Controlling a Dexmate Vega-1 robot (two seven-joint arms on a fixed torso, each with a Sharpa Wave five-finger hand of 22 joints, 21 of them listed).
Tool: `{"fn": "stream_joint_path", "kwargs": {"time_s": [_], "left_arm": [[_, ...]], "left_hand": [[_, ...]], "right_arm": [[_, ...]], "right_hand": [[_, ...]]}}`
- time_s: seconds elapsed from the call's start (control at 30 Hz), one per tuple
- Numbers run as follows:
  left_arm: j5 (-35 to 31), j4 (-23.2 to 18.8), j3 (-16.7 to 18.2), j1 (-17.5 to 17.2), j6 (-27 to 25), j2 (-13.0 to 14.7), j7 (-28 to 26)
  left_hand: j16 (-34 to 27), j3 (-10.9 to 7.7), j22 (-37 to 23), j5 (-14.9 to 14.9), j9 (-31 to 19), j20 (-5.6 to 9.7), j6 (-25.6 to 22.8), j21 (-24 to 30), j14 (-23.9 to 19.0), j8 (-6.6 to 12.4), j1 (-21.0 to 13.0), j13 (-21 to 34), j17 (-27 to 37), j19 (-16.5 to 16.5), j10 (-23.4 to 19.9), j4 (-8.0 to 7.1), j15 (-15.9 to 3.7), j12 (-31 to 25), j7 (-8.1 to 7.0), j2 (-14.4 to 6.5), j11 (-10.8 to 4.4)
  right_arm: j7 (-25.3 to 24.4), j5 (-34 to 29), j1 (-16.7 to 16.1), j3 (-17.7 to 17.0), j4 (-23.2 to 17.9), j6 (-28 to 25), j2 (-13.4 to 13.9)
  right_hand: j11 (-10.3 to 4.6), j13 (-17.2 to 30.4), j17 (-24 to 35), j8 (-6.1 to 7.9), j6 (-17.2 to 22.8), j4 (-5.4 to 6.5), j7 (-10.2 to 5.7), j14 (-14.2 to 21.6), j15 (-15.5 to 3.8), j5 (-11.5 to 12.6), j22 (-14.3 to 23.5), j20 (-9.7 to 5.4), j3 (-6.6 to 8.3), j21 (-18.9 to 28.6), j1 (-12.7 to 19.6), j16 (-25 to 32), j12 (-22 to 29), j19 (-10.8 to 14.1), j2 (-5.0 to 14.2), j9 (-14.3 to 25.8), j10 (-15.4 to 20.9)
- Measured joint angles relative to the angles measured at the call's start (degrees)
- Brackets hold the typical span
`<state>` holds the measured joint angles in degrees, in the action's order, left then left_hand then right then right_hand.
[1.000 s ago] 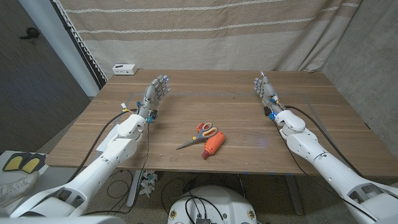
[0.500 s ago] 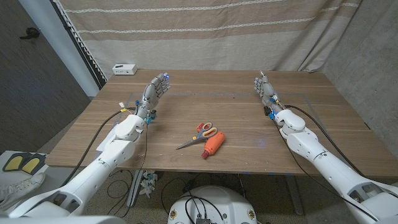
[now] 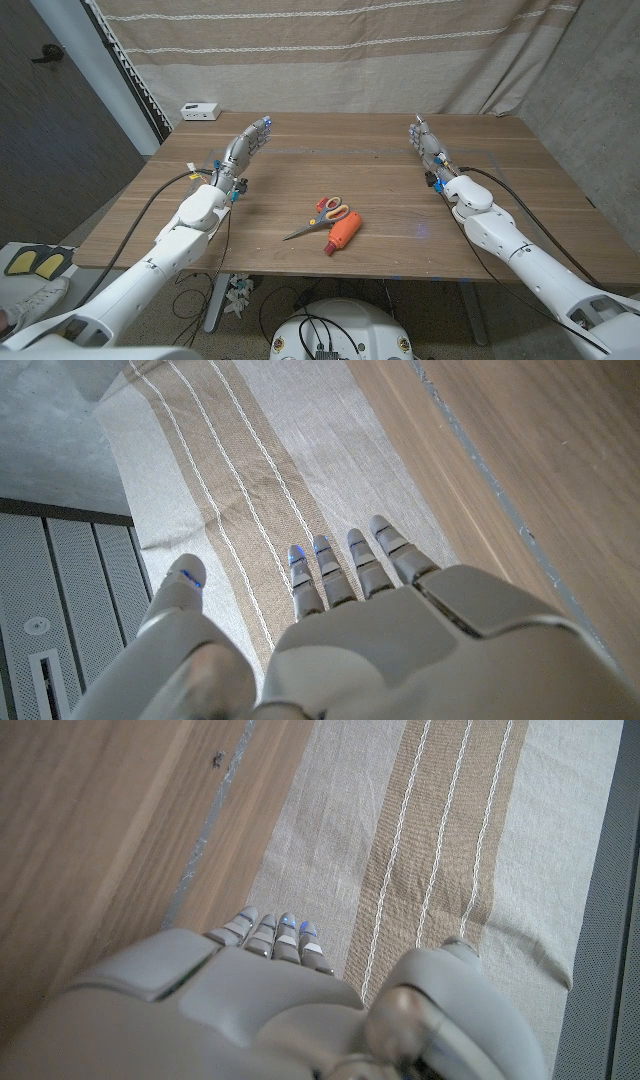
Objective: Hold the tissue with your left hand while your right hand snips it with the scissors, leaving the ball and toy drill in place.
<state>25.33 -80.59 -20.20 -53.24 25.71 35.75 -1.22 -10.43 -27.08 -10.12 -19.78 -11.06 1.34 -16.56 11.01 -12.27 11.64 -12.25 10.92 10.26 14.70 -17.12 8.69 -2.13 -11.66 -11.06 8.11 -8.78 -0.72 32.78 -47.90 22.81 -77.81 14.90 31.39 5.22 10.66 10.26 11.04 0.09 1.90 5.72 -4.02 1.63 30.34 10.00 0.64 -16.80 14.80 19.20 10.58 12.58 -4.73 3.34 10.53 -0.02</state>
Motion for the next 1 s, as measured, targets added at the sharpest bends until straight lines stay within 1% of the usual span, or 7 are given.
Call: {"fn": "stream_joint_path", "kwargs": {"time_s": [0.23,0.43,0.53,0.6,0.67,0.93,1.0], "left_arm": [[-4.4,-1.6,-0.4,-0.7,-0.3,1.3,-2.9],[-8.3,-2.8,-0.7,-1.3,-0.7,2.1,-5.3],[-10.2,-3.4,-1.0,-1.5,-0.8,2.4,-6.5],[-11.1,-3.7,-1.0,-1.7,-0.9,2.5,-7.2],[-12.7,-4.1,-1.1,-2.0,-0.9,2.5,-8.5],[-16.7,-6.1,-1.2,-3.0,-1.3,2.7,-11.9],[-17.5,-7.2,-1.2,-3.8,-1.4,2.9,-12.6]], "left_hand": [[0.0,0.17,0.0,-0.4,0.0,-0.02,-0.7,0.0,0.3,0.22,-0.2,0.0,0.0,-0.4,-0.4,0.17,-0.3,-0.2,0.42,0.2,-0.12],[0.0,0.17,0.0,-0.7,-0.3,-0.11,-2.8,0.0,0.5,0.9,-0.2,0.2,-0.1,-0.5,-2.2,0.17,-0.11,-0.7,0.5,0.2,-0.93],[0.0,0.17,0.0,-1.2,-0.3,-0.11,-1.8,0.0,0.5,0.9,-0.5,0.2,-0.1,-0.5,-2.9,0.17,-0.11,-0.9,1.86,0.5,-0.8],[-0.2,0.17,0.0,-1.5,-0.3,-0.1,-2.5,0.0,0.0,0.9,-0.6,0.2,-0.1,-0.5,-3.7,0.17,-0.09,-0.9,3.2,0.5,-0.69],[-0.4,0.17,0.0,-1.5,-0.2,0.13,-3.0,0.0,-0.6,0.9,-0.8,0.2,-0.1,-0.3,-3.7,0.17,-0.12,-0.9,3.7,0.2,-0.64],[-0.4,0.26,0.0,-1.9,-0.1,0.21,-3.1,0.0,-0.5,0.9,-1.1,0.2,-0.1,-0.2,-4.4,0.26,-0.12,-1.0,3.69,0.5,-0.83],[-0.4,0.41,0.0,-1.9,-0.1,0.21,-3.5,0.0,-0.9,0.9,-1.4,0.2,-0.1,-0.2,-5.4,0.4,-0.25,-1.3,3.25,0.8,-0.88]], "right_arm": [[0.5,-0.7,0.2,0.1,0.6,0.9,0.2],[1.7,0.2,0.2,-0.1,1.8,2.6,-0.6],[2.2,0.5,0.1,-0.4,2.0,3.4,-0.7],[2.4,0.5,0.0,-0.4,2.0,3.6,-0.7],[2.7,0.5,-0.2,-0.4,1.9,3.8,-0.4],[4.0,0.5,-0.6,-0.6,1.2,4.2,0.8],[4.6,0.6,-0.7,-0.7,1.2,4.4,1.1]], "right_hand": [[-0.31,0.0,0.0,0.0,-0.3,-0.16,-0.31,-0.3,-0.31,0.0,0.0,0.3,0.16,-0.4,0.6,0.0,0.0,-0.3,0.0,0.0,-0.3],[-0.53,0.0,0.0,0.0,-0.3,-0.4,-0.31,-0.3,-0.31,0.0,0.0,-0.2,0.4,-0.5,0.9,0.0,0.0,-0.4,0.28,0.0,-0.1],[-0.72,0.0,0.0,0.0,-0.3,-0.69,-0.31,-0.9,-0.38,0.0,0.0,-0.46,0.31,-0.9,1.6,-0.2,0.0,-0.6,0.35,0.0,-0.3],[-0.74,0.0,0.0,0.0,-1.3,-0.87,0.03,-3.2,-0.11,0.4,0.1,-1.01,0.39,-1.6,1.7,-0.7,-0.5,-1.5,0.44,0.0,-1.5],[-0.9,0.1,0.0,-0.26,-2.2,-0.87,0.0,-4.9,-0.07,0.4,0.3,-1.15,0.39,-2.2,1.9,-0.8,-0.9,-2.4,0.74,0.0,-2.6],[-1.2,0.1,0.0,-0.26,-3.2,-0.87,-0.3,-5.5,0.01,0.4,0.3,-0.83,0.39,-2.8,1.9,-0.8,-1.1,-3.1,0.74,0.0,-3.7],[-0.91,0.1,0.0,-0.26,-3.5,-0.87,0.01,-5.5,0.01,0.4,0.3,-0.83,0.39,-2.8,1.9,-0.8,-1.2,-3.1,0.74,0.0,-4.0]]}}
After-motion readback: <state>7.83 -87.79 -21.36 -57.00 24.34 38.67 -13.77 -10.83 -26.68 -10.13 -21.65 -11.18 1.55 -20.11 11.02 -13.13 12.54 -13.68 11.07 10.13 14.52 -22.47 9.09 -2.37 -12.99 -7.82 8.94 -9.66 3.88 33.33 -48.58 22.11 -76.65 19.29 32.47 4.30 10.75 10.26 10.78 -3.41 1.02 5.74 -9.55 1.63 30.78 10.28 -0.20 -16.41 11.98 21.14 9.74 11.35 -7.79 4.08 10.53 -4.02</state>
